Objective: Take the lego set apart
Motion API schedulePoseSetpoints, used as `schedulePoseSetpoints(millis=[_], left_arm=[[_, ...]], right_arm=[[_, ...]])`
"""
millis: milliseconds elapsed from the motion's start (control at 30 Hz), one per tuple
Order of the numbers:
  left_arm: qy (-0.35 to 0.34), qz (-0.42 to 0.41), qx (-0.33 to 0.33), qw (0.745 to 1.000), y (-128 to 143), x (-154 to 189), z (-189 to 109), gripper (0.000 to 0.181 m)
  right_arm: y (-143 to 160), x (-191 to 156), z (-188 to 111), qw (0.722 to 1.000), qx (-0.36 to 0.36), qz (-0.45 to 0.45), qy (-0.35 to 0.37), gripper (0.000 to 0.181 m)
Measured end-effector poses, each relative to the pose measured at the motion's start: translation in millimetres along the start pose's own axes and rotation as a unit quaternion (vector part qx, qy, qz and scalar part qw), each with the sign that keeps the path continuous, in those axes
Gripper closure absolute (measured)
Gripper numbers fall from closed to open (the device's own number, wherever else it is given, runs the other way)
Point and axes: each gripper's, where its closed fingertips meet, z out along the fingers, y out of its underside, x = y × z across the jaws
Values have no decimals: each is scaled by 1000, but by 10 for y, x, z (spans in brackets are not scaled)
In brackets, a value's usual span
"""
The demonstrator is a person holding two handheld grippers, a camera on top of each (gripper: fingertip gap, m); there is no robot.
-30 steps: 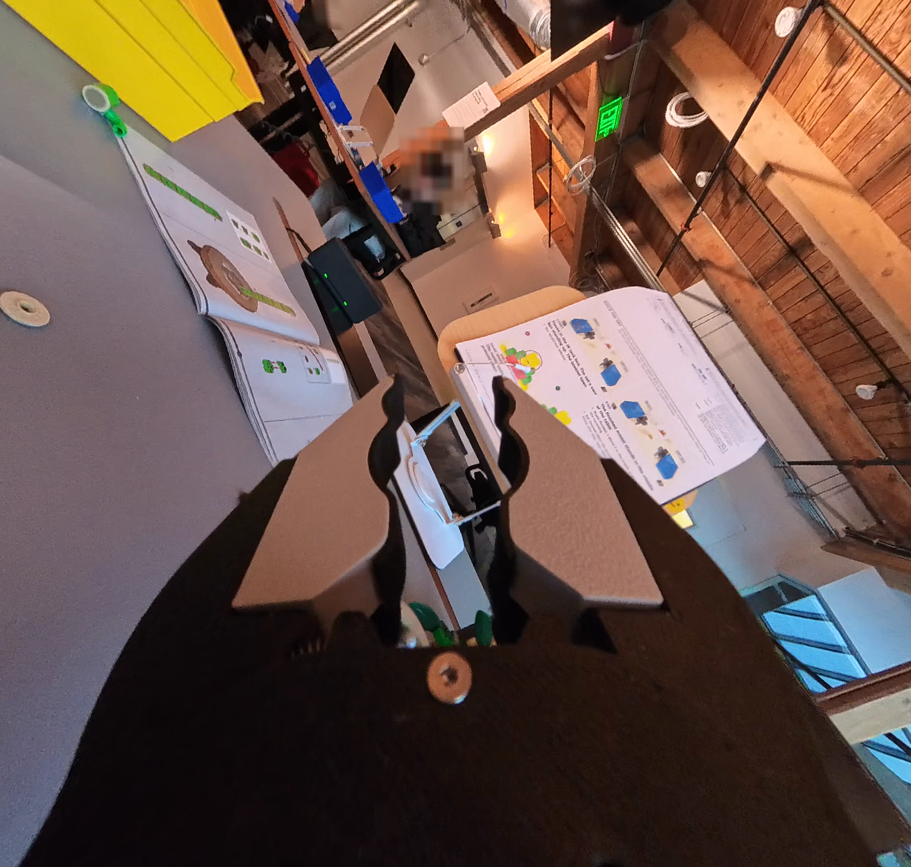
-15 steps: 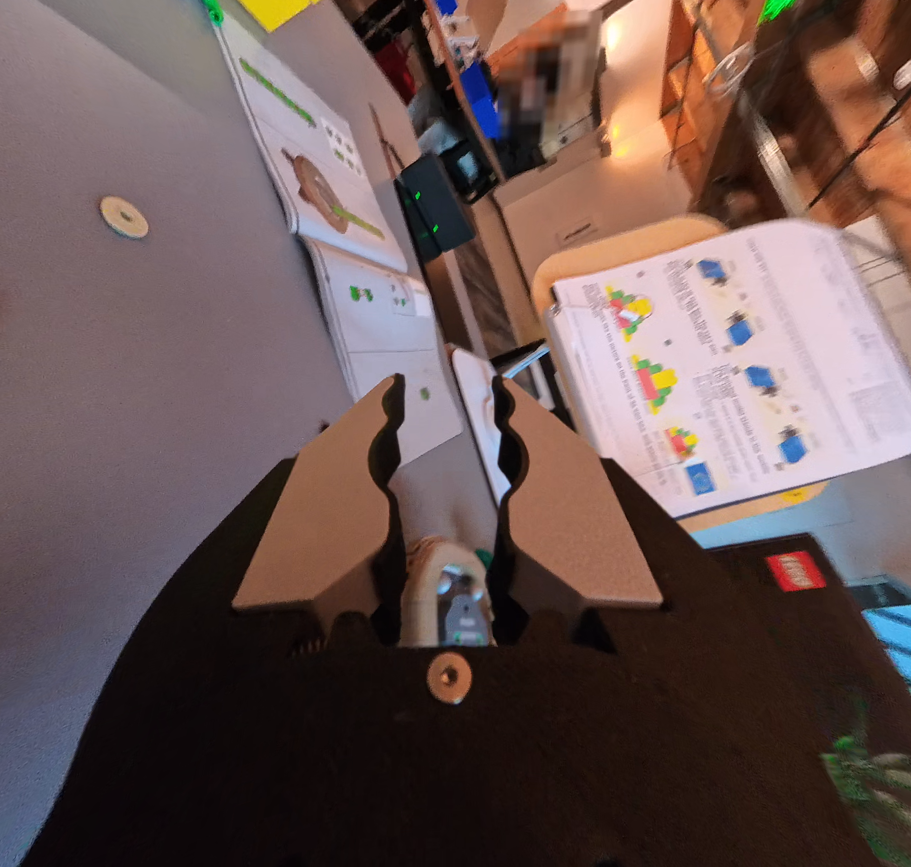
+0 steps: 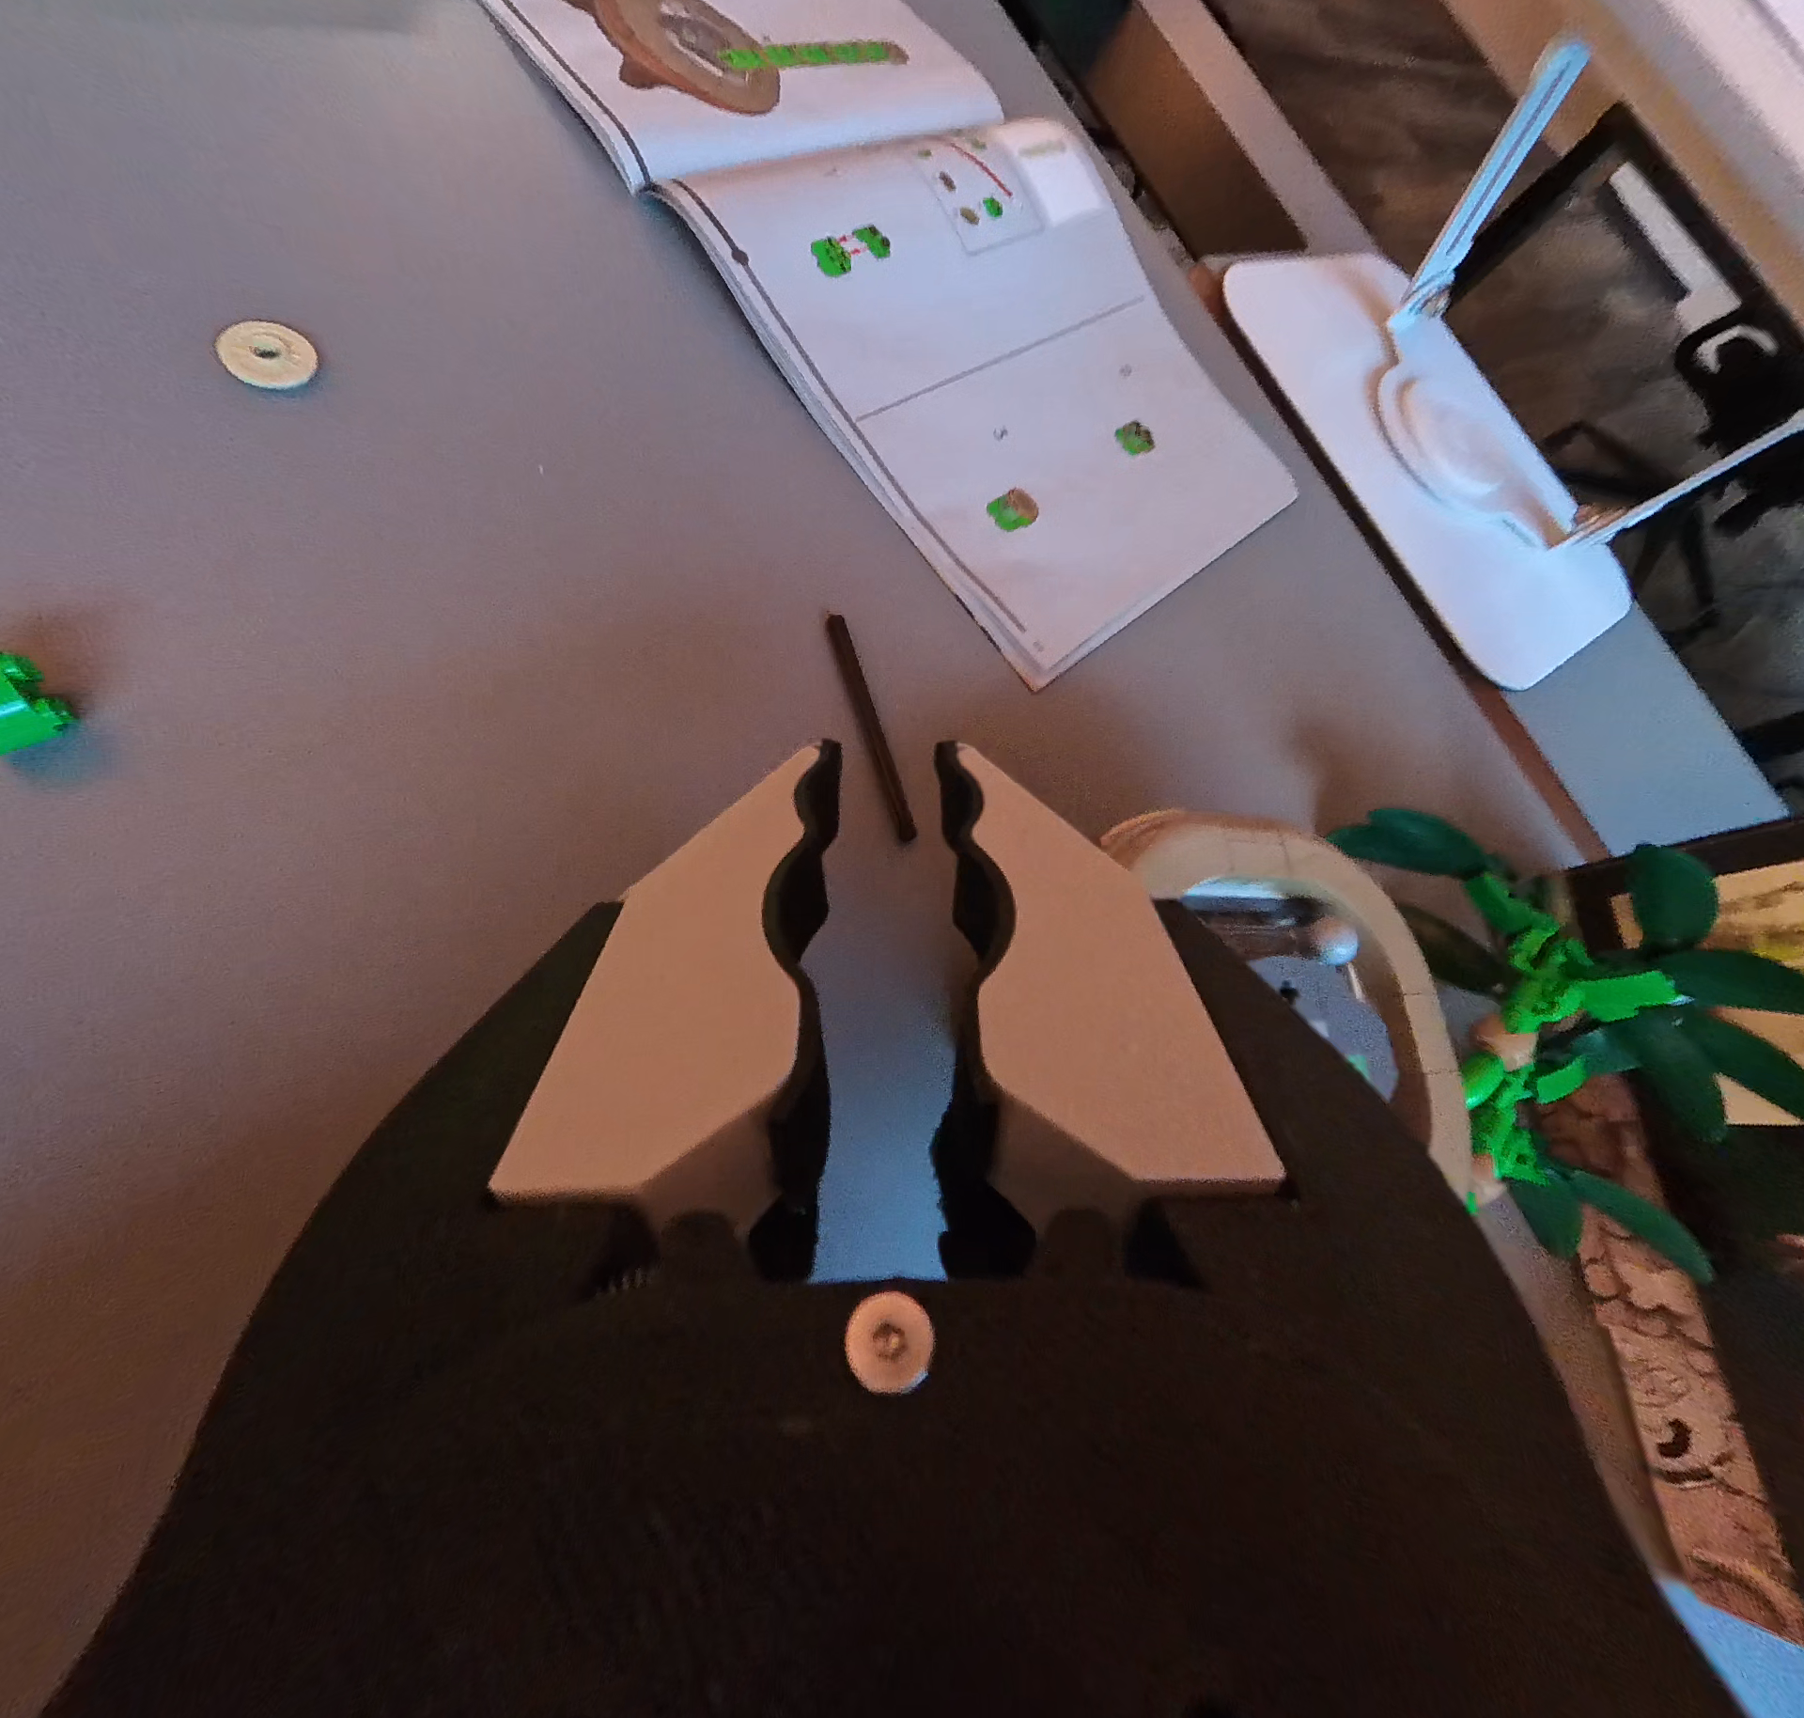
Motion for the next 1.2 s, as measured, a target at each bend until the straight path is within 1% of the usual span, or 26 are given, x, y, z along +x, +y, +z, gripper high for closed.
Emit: schedulePoseSetpoints(millis=[67, 133, 167, 200, 267, 300, 367, 467, 633, 733, 833, 900, 967, 1100, 1133, 1200], left_arm=[[94, 17, 98, 991, -442, 509, -249, 136], [202, 37, 177, 962, -758, 1089, -529, 137], [250, 45, 205, 945, -864, 1354, -651, 138], [292, 53, 218, 930, -932, 1591, -746, 138], [362, 63, 209, 906, -964, 1982, -862, 131], [387, 69, 199, 898, -947, 2130, -892, 129], [411, 84, 181, 889, -904, 2322, -904, 127], [419, 100, 172, 886, -875, 2446, -909, 128], [430, 101, 180, 879, -898, 2491, -984, 130], [425, 97, 178, 882, -895, 2473, -943, 131], [413, 95, 165, 891, -867, 2458, -839, 131], [410, 97, 155, 893, -843, 2476, -785, 131], [408, 101, 149, 895, -821, 2506, -750, 131], [408, 116, 143, 894, -790, 2571, -743, 131], [408, 120, 143, 894, -785, 2582, -745, 131], [410, 125, 142, 892, -773, 2604, -747, 132]], right_arm=[[39, 28, 46, 1000, -5, 24, 3, 165], [49, 9, 103, 998, -9, 56, -10, 168], [60, 18, 116, 998, -21, 59, -7, 169], [69, 22, 124, 998, -33, 52, -4, 169], [92, 23, 156, 998, -49, 27, 7, 169], [101, 4, 182, 998, -54, 15, 8, 168], [102, -5, 238, 998, -67, -10, 15, 167], [84, -1, 316, 995, -88, -27, 23, 163], [119, -11, 406, 991, -130, -37, 14, 161], [119, -7, 440, 988, -149, -36, -5, 166], [128, -55, 456, 985, -164, -31, -37, 177], [130, -56, 460, 984, -172, -26, -43, 178], [133, -65, 455, 983, -175, -20, -44, 178], [159, -132, 370, 980, -186, -9, -71, 179], [157, -148, 349, 980, -183, -12, -74, 179], [60, -168, 296, 986, -147, -31, -70, 180]])
